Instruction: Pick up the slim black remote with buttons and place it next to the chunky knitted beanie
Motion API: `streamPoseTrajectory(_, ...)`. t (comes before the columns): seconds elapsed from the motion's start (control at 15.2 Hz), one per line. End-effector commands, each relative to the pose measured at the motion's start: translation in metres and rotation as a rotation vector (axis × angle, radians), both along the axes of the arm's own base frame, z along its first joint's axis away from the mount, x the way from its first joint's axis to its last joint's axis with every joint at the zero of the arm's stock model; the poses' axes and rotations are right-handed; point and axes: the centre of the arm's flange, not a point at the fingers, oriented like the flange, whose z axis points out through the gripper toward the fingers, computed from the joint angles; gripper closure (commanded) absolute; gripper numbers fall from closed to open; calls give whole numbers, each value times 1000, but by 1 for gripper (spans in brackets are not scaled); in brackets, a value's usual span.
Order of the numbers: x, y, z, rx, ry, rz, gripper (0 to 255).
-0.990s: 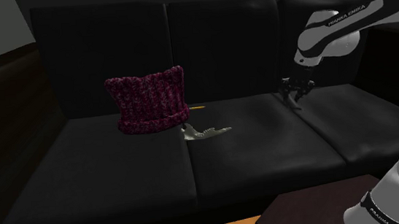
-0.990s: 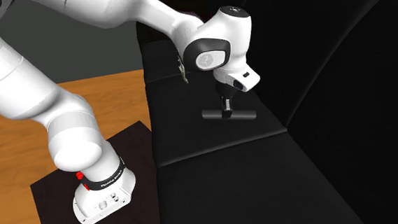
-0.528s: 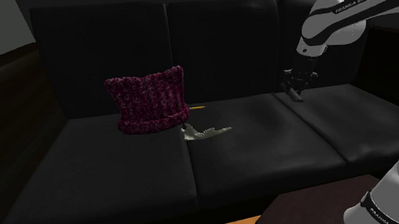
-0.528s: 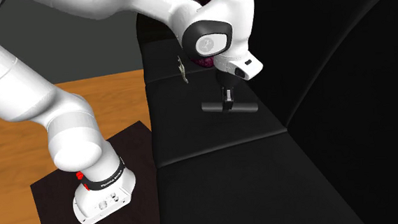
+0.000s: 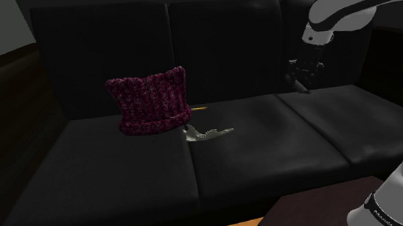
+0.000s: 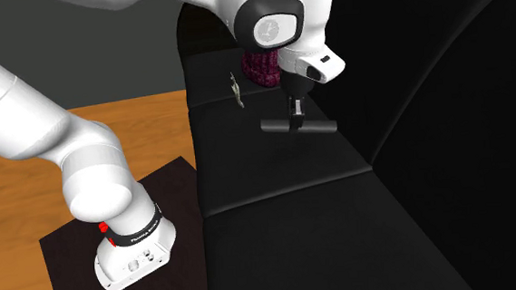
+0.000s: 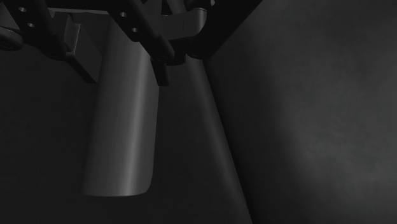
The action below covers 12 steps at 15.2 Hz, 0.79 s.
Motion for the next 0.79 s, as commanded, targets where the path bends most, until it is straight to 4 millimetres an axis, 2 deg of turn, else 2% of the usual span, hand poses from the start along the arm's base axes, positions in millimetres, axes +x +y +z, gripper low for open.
streamPoseTrajectory(0.0, -1, 0, 12, 0, 0, 0, 255)
streamPoseTrajectory(0.73, -1, 0, 70, 0, 0, 0, 255)
